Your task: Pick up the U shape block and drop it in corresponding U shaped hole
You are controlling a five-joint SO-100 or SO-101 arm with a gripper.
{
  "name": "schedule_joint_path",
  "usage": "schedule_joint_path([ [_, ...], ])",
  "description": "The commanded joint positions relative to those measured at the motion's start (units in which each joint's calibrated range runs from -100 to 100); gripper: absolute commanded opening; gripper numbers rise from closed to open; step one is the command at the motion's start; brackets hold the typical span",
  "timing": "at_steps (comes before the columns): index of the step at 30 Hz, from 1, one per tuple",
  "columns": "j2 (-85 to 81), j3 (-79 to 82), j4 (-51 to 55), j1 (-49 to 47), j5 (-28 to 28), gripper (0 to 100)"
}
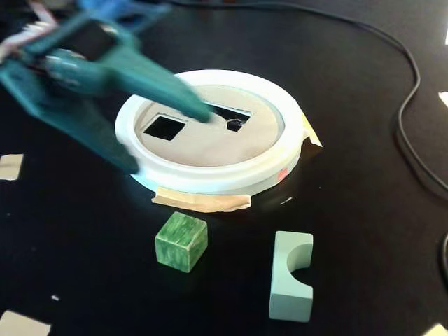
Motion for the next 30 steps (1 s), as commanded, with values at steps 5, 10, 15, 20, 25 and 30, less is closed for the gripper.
schedule_joint_path([
  [5, 26.5, -29.8, 5.8, -2.9, 0.0, 100],
  [10, 38.3, -41.6, 10.0, -4.7, 0.0, 100],
  [15, 49.0, -53.4, 13.8, -4.6, -0.1, 100],
  [20, 57.3, -62.5, 16.9, -4.7, -0.1, 100],
  [25, 62.9, -67.2, 17.4, -5.2, -0.1, 100],
  [30, 64.1, -67.6, 17.4, -6.6, -0.1, 100],
])
